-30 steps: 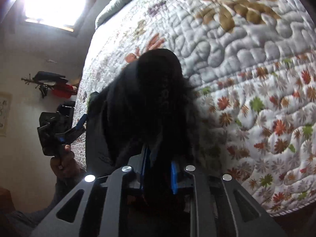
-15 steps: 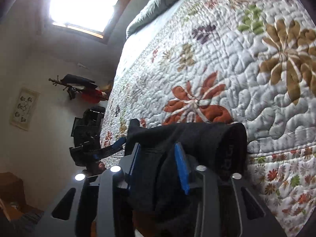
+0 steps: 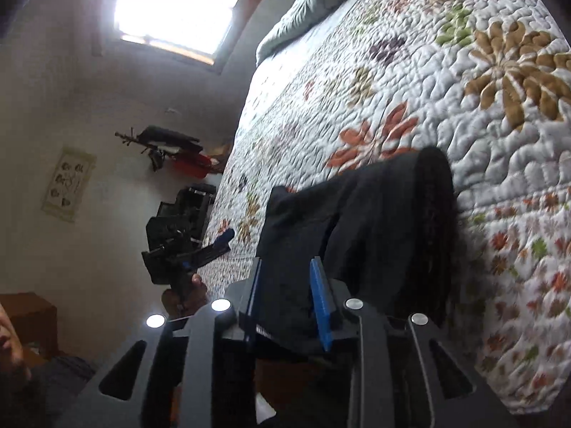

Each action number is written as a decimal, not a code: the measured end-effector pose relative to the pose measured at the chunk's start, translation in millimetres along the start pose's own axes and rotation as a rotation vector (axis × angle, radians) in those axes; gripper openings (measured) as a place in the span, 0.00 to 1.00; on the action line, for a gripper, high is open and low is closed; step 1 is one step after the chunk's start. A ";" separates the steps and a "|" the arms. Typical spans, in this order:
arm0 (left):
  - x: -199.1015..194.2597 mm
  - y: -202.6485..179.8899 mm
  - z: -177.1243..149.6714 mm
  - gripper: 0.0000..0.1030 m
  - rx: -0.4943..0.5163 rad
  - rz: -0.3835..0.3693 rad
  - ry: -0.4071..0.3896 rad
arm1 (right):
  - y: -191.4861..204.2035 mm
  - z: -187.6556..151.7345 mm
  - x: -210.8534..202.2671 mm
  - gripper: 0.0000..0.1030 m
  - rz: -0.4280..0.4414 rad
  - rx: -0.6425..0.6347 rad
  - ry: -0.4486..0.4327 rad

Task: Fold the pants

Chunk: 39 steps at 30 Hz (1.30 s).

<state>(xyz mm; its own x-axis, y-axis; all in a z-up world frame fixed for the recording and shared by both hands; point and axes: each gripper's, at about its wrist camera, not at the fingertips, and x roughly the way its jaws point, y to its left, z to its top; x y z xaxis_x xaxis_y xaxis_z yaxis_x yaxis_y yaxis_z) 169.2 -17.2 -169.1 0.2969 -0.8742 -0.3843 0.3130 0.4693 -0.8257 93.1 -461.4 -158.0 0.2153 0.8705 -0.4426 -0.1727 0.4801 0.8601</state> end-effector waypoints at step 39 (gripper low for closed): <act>61.1 75.7 -19.3 0.96 -0.280 0.110 0.358 | -64.4 32.7 71.7 0.96 -0.153 0.177 0.116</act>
<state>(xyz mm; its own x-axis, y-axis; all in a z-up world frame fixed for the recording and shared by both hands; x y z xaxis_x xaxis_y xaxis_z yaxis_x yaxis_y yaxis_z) 193.7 -37.5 -263.1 -0.0304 -0.8324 -0.5533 0.0268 0.5527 -0.8330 151.1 -433.5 -236.8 0.1124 0.8010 -0.5881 0.0260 0.5893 0.8075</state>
